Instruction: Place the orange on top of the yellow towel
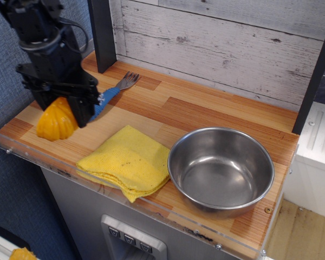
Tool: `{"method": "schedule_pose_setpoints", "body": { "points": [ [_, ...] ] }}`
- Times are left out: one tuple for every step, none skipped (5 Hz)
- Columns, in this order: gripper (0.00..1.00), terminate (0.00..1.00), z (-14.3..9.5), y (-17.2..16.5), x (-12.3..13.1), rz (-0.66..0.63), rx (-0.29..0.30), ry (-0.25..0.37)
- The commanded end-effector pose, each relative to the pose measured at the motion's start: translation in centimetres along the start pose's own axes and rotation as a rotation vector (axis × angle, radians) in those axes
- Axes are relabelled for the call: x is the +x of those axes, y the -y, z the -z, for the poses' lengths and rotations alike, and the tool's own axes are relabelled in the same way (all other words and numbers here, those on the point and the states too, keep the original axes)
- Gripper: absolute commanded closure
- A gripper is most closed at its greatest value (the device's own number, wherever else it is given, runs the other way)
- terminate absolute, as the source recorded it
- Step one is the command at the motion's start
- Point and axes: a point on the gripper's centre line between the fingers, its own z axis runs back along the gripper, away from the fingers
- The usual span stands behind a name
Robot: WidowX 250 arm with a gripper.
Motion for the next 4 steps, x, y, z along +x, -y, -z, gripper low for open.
{"method": "schedule_pose_setpoints", "body": {
  "points": [
    [1.0, 0.0, 0.6, 3.2, 0.6, 0.099, 0.011, -0.005],
    [1.0, 0.0, 1.9, 4.6, 1.1, 0.146, 0.014, -0.04],
    [1.0, 0.0, 3.2, 5.4, 1.1, 0.18, 0.027, -0.078],
    [1.0, 0.0, 4.0, 5.9, 1.0, 0.203, 0.032, -0.1]
  ]
}}
